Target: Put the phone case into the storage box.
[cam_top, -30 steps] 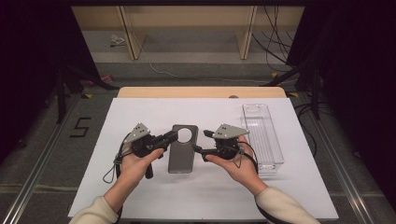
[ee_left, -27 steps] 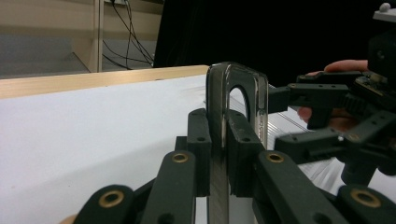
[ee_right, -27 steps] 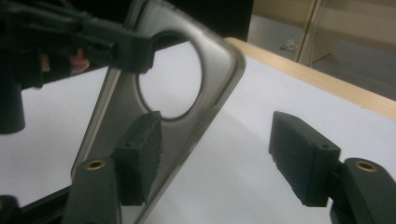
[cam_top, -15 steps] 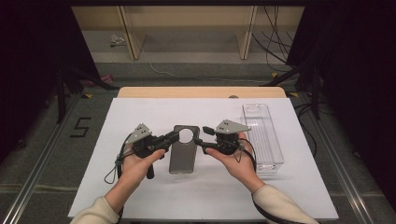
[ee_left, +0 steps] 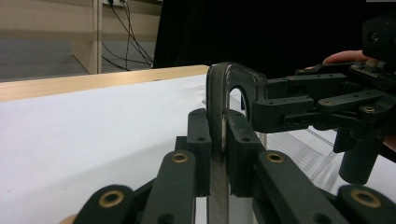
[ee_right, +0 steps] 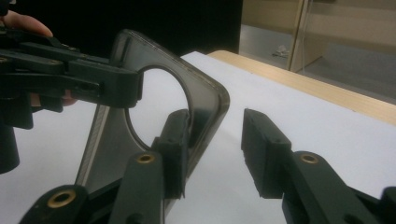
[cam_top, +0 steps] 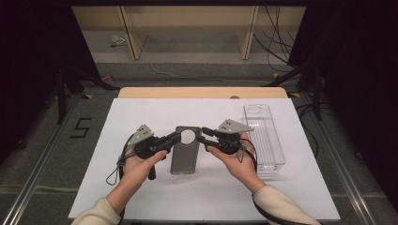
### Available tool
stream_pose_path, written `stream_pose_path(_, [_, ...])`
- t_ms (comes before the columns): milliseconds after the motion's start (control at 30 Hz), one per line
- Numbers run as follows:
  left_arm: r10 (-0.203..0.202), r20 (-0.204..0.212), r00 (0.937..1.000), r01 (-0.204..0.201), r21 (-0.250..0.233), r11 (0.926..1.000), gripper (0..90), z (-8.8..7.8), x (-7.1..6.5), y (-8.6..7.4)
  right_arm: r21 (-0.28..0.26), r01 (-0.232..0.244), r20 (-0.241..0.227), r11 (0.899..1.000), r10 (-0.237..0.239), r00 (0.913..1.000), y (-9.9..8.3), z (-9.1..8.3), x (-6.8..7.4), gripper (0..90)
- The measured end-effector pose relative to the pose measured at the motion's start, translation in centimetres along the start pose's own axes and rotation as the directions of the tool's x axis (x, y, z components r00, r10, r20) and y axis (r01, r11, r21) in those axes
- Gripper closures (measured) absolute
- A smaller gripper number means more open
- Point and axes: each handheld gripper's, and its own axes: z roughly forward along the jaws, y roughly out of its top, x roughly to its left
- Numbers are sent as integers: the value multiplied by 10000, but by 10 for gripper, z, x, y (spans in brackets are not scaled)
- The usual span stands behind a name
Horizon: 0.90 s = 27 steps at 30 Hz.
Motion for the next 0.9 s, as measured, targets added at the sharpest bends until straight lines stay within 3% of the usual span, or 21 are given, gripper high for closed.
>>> stream_pose_path(400, [37, -43, 10000, -37, -25, 10000, 813, 1, 0, -1, -124, -319, -28, 9994, 319, 9995, 0, 2, 0, 649])
stream_pose_path(700, [30, -82, 10000, -30, -39, 10000, 811, 1, -1, -2, -301, -591, 78, 9978, 593, 9982, 1, 0, 0, 785])
stream_pose_path(900, [139, -50, 9999, -139, 62, 9999, 810, 3, -3, -3, -356, -854, 199, 9957, 861, 9961, 2, -2, 0, 818])
